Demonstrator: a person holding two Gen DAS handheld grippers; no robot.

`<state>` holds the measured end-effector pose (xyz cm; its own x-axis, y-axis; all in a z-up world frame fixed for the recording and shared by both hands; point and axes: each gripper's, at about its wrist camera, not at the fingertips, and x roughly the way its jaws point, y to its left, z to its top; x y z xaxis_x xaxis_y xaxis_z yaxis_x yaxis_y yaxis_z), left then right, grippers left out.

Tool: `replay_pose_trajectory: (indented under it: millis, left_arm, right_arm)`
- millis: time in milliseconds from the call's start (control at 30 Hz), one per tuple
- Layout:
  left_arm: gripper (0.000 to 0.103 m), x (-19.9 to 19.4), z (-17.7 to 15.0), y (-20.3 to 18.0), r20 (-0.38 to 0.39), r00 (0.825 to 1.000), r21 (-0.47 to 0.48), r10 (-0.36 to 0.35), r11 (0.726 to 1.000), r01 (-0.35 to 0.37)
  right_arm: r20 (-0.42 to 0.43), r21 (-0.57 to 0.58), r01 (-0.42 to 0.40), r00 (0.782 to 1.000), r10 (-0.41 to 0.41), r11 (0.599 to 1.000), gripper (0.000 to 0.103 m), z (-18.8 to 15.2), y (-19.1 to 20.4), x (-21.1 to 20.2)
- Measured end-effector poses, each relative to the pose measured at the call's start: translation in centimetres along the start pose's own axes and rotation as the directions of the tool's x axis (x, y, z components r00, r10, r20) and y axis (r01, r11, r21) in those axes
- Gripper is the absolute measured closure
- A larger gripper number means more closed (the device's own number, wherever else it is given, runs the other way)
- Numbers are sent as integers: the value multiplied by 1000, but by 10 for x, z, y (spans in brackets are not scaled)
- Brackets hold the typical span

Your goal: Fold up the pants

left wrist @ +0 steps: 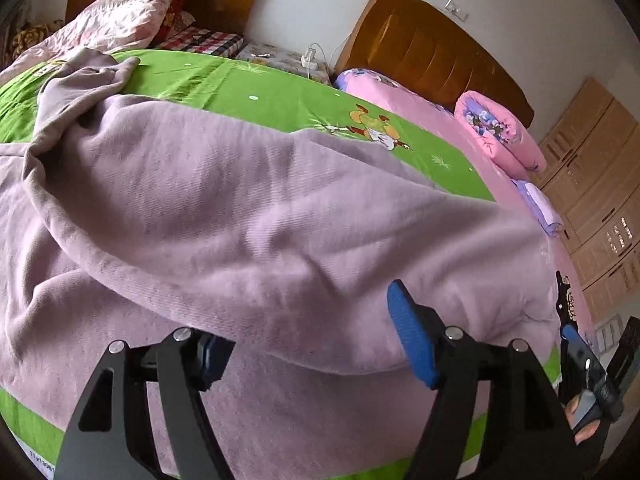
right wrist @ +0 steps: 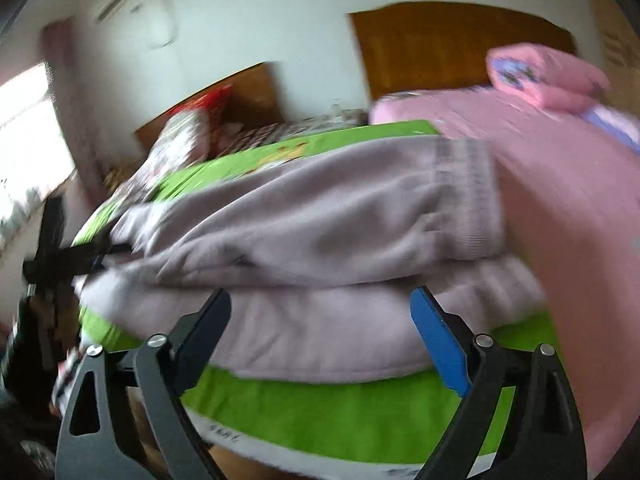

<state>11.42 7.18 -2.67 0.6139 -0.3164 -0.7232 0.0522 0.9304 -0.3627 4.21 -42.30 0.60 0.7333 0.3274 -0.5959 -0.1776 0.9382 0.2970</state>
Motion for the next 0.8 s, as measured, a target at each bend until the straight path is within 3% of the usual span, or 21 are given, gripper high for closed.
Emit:
replay_pose_trajectory:
  millis: [133, 233, 467, 533, 633, 700, 767, 800]
  left_arm:
    - [30, -8, 1, 22, 16, 1000, -35, 19, 999, -18]
    - [30, -16, 3, 38, 19, 1000, -66, 22, 998, -20]
    - [31, -28, 5, 73, 38, 999, -144, 10, 990, -4]
    - [32, -29, 4, 81, 41, 999, -159, 18, 987, -11]
    - [39, -31, 5, 92, 43, 999, -189, 7, 982, 1]
    - [51, -31, 7, 95, 45, 999, -195, 16, 981, -7]
    - [95, -27, 9, 94, 35, 998, -180, 44, 983, -37]
    - [97, -26, 11, 93, 33, 999, -182, 37, 983, -30]
  right_arm:
    - [-23, 186, -52, 998, 57, 981, 23, 15, -27, 22]
    - [-97, 261, -23, 994, 49, 965, 26, 21, -37, 47]
    - [-63, 400, -18, 997, 47, 916, 28, 34, -61, 58]
    - [-45, 366, 18, 999, -2, 931, 50, 30, -56, 54]
    - [-22, 366, 46, 999, -41, 930, 71, 19, -60, 49]
    - [-3, 373, 41, 999, -43, 927, 78, 16, -63, 48]
    - [9, 363, 46, 999, -52, 931, 80, 12, -61, 47]
    - [16, 356, 50, 998, -60, 933, 81, 9, -60, 43]
